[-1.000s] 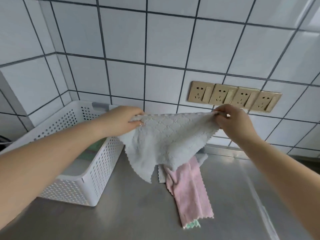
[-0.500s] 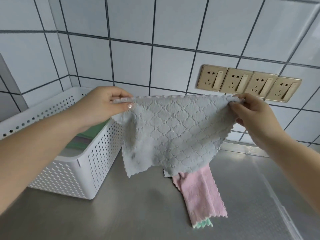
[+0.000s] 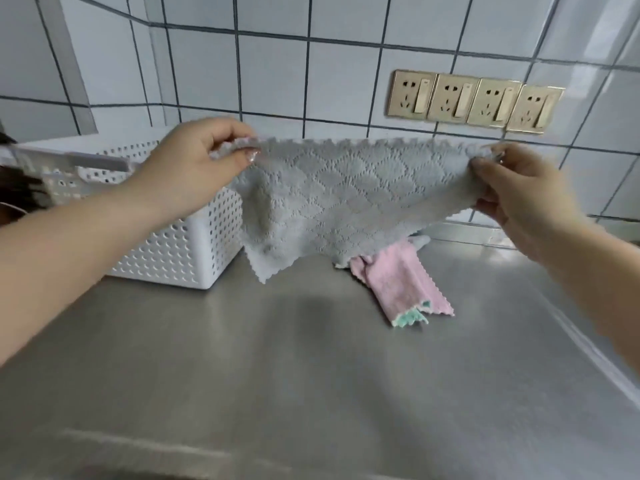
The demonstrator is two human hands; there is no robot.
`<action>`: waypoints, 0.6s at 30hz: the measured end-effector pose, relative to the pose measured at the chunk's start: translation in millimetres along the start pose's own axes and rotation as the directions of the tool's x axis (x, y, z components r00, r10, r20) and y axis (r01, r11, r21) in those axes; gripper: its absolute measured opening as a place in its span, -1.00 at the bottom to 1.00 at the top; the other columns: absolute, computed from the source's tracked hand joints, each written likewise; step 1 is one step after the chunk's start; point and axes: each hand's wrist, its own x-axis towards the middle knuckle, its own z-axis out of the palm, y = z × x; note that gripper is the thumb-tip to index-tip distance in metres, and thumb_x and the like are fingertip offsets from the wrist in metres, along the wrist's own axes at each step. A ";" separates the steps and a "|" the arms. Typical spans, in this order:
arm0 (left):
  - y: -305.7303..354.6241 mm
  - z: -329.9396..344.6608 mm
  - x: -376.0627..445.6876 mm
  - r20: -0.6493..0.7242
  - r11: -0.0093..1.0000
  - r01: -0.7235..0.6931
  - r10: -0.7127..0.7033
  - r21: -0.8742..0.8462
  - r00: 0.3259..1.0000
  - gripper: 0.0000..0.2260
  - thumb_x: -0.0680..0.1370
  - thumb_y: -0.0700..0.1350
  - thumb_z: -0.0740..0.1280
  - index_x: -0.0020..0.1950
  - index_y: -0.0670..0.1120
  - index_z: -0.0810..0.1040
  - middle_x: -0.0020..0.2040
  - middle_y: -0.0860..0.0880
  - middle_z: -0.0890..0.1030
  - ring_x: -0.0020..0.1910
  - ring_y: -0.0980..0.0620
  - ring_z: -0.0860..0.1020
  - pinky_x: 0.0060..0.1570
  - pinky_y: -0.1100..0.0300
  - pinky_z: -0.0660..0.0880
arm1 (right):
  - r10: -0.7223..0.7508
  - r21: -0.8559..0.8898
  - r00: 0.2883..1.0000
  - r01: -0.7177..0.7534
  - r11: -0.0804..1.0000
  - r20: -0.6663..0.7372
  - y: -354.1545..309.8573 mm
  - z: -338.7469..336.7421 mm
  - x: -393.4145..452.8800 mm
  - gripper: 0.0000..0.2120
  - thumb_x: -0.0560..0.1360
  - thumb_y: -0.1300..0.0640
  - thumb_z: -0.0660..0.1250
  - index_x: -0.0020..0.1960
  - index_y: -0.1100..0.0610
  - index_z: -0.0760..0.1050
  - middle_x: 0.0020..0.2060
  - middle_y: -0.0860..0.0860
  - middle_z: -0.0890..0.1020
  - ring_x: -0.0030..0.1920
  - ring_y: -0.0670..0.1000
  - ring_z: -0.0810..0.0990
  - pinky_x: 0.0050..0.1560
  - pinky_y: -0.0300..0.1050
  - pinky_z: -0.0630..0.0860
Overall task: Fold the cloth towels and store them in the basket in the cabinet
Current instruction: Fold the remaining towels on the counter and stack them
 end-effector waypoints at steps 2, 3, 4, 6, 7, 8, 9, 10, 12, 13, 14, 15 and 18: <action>5.6 -4.0 -40.6 0.091 0.999 -0.030 0.028 0.022 0.995 -0.82 0.54 -0.24 0.32 0.01 0.04 0.55 -0.14 0.22 0.55 -0.19 0.52 0.46 -0.13 0.53 0.36 | 0.059 -0.026 0.998 -0.059 0.998 0.014 11.9 -6.7 -45.7 -0.80 0.58 0.22 0.20 -0.17 0.03 0.48 -0.21 0.02 0.56 -0.11 0.01 0.56 0.06 -0.05 0.57; 5.6 -2.4 -54.5 0.155 0.998 -0.051 0.044 0.040 0.987 -0.80 0.54 -0.22 0.32 -0.03 0.11 0.54 -0.16 0.27 0.57 -0.16 0.51 0.46 -0.12 0.55 0.34 | 0.086 -0.059 0.996 -0.084 0.995 0.023 22.0 -10.7 -60.5 -0.81 0.58 0.22 0.20 -0.16 0.03 0.48 -0.16 0.05 0.56 -0.06 0.03 0.55 0.09 -0.03 0.55; 8.7 -6.1 -79.0 0.217 0.996 -0.067 0.052 0.063 0.975 -0.78 0.53 -0.17 0.32 -0.08 0.19 0.53 -0.17 0.34 0.58 -0.12 0.47 0.48 -0.12 0.58 0.33 | 0.113 -0.100 0.993 -0.109 0.989 0.034 28.6 -15.3 -86.0 -0.83 0.58 0.23 0.20 -0.14 0.04 0.49 -0.13 0.07 0.57 -0.05 0.04 0.55 0.10 0.00 0.55; 10.7 -6.9 -118.1 0.331 0.988 -0.091 0.045 0.126 0.943 -0.85 0.49 -0.07 0.24 -0.06 0.19 0.53 -0.17 0.37 0.58 -0.09 0.31 0.52 -0.11 0.55 0.33 | 0.138 -0.219 0.989 -0.124 0.968 0.051 45.4 -25.3 -128.1 -0.85 0.58 0.24 0.21 -0.11 0.06 0.49 -0.15 0.07 0.58 -0.09 0.01 0.55 0.08 0.03 0.54; 12.0 -6.6 -138.0 0.366 0.983 -0.094 0.030 0.158 0.930 -0.82 0.47 -0.02 0.21 0.03 0.18 0.48 -0.16 0.29 0.60 -0.11 0.24 0.53 -0.11 0.49 0.35 | 0.138 -0.293 0.988 -0.113 0.949 0.066 51.4 -29.1 -147.8 -0.86 0.57 0.25 0.22 -0.09 0.06 0.48 -0.18 0.06 0.58 -0.13 -0.01 0.56 0.04 0.05 0.54; 10.0 -4.6 -155.7 0.403 0.979 -0.100 0.020 0.179 0.915 -0.80 0.47 0.03 0.16 0.08 0.18 0.43 -0.14 0.20 0.62 -0.13 0.20 0.54 -0.12 0.41 0.38 | 0.133 -0.356 0.988 -0.096 0.930 0.083 57.5 -32.1 -164.5 -0.86 0.57 0.26 0.22 -0.09 0.06 0.47 -0.22 0.05 0.59 -0.18 -0.04 0.55 -0.01 0.05 0.53; 8.1 -1.5 -172.7 0.434 0.976 -0.102 0.009 0.194 0.901 -0.77 0.46 0.09 0.12 0.08 0.17 0.43 -0.12 0.10 0.65 -0.15 0.18 0.54 -0.13 0.35 0.39 | 0.131 -0.402 0.987 -0.084 0.912 0.091 62.3 -34.9 -178.8 -0.85 0.57 0.27 0.22 -0.10 0.06 0.46 -0.25 0.03 0.59 -0.22 -0.05 0.55 -0.05 0.04 0.52; 5.2 0.0 -185.7 0.451 0.976 -0.089 -0.010 0.199 0.893 -0.73 0.46 0.13 0.09 0.07 0.15 0.46 -0.10 0.05 0.66 -0.14 0.17 0.54 -0.14 0.33 0.40 | 0.134 -0.422 0.987 -0.083 0.903 0.091 67.5 -35.0 -188.4 -0.85 0.57 0.27 0.21 -0.10 0.05 0.44 -0.27 0.02 0.58 -0.25 -0.05 0.54 -0.09 0.02 0.52; 10.8 2.4 -211.1 0.463 0.980 -0.031 -0.064 0.195 0.884 -0.79 0.51 0.11 0.13 0.04 0.13 0.50 -0.12 0.06 0.64 -0.11 0.19 0.52 -0.15 0.38 0.39 | 0.142 -0.464 0.986 -0.085 0.882 0.091 67.9 -41.4 -207.8 -0.92 0.57 0.25 0.20 -0.04 0.10 0.43 -0.26 0.02 0.57 -0.24 0.02 0.55 -0.12 0.03 0.55; 11.8 3.5 -219.4 0.462 0.981 0.002 -0.092 0.192 0.882 -0.87 0.56 0.06 0.18 0.00 0.14 0.50 -0.17 0.10 0.61 -0.12 0.20 0.50 -0.18 0.40 0.37 | 0.147 -0.488 0.985 -0.082 0.869 0.095 69.2 -44.0 -213.4 -0.94 0.58 0.23 0.20 -0.02 0.11 0.43 -0.27 0.02 0.57 -0.25 0.05 0.56 -0.14 0.05 0.57; 15.3 3.6 -225.9 0.454 0.983 0.026 -0.108 0.183 0.884 -0.91 0.59 0.00 0.21 -0.04 0.17 0.48 -0.23 0.14 0.58 -0.16 0.22 0.50 -0.23 0.40 0.35 | 0.144 -0.515 0.984 -0.068 0.855 0.108 67.9 -46.8 -218.3 -0.95 0.58 0.21 0.20 -0.02 0.09 0.42 -0.30 0.02 0.56 -0.29 0.07 0.55 -0.17 0.06 0.56; 17.9 4.1 -230.7 0.446 0.984 0.049 -0.123 0.173 0.886 -0.85 0.60 -0.05 0.22 -0.09 0.21 0.44 -0.28 0.17 0.56 -0.21 0.24 0.49 -0.26 0.39 0.33 | 0.145 -0.537 0.982 -0.058 0.842 0.121 66.9 -48.3 -221.6 -0.93 0.58 0.18 0.20 -0.04 0.04 0.42 -0.32 0.02 0.55 -0.32 0.06 0.53 -0.22 0.04 0.53; 21.9 3.3 -238.2 0.448 0.982 0.138 -0.182 0.130 0.876 -0.81 0.58 -0.09 0.24 -0.13 0.22 0.40 -0.22 0.34 0.55 -0.26 0.28 0.49 -0.28 0.40 0.33 | 0.156 -0.574 0.975 -0.040 0.818 0.155 63.6 -51.9 -225.9 -0.87 0.58 0.12 0.20 -0.11 -0.08 0.40 -0.32 0.02 0.55 -0.35 -0.01 0.45 -0.36 -0.15 0.38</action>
